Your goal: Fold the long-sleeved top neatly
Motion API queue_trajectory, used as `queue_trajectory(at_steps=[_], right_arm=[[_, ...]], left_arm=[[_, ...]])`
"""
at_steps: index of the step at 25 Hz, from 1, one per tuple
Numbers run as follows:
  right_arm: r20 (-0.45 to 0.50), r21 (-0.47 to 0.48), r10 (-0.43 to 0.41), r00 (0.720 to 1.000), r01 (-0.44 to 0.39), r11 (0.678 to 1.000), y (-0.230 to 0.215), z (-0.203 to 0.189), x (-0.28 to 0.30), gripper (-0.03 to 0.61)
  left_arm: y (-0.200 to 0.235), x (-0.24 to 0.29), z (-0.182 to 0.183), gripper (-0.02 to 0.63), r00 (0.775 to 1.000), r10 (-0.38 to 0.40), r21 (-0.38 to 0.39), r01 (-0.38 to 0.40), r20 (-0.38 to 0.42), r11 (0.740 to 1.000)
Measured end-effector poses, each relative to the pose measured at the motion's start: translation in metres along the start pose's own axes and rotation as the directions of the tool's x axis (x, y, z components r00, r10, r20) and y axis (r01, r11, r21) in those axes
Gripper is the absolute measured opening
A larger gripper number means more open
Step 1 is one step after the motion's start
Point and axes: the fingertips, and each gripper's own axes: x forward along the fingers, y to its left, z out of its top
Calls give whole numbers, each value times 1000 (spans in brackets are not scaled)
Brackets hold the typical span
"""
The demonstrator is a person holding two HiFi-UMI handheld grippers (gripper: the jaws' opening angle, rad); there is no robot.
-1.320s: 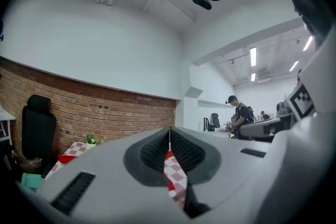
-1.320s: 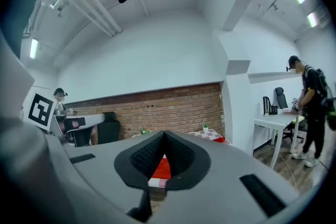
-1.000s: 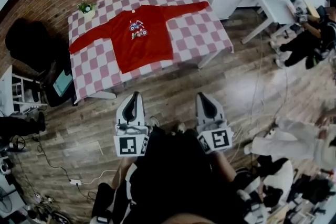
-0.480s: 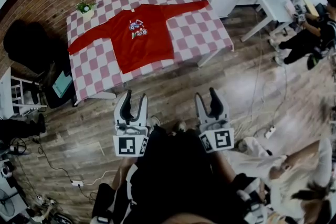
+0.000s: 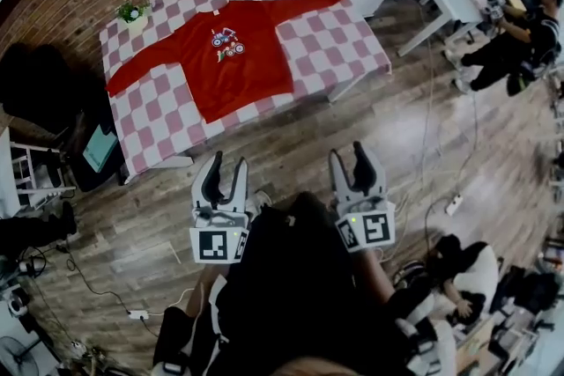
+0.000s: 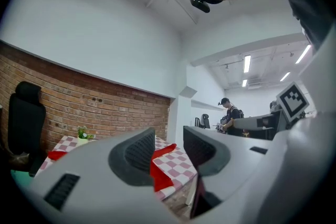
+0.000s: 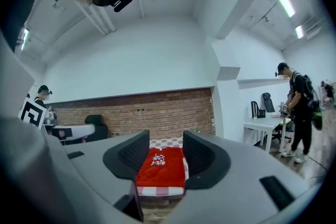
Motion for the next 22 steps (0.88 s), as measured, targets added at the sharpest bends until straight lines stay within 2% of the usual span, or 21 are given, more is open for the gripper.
queue_trajectory(at_steps=[7,10,12,15,22], right_arm=[[-6,-2,-35,999,35,999,0,-6,6,178],[-4,1,-39,999,39,999,-9,-8,20,178],[-6,3,-36,999,36,999,-17,-11,32,178],[-10,-1,-23,1000,23,1000,-33,-11,55,178],[-13,6,-2,1000,2,1000,-88,0,127,178]], left_arm=[[12,8,-3,164,1000,-25,1,25,9,1000],[19,22,-5,86,1000,1,-7,-1,2,1000],[22,35,-6,73,1000,16,-6,-16,3,1000],[29,58,-11,37,999,33,32,-33,-11,999],[31,143,-5,9,998,58,25,-58,-14,998]])
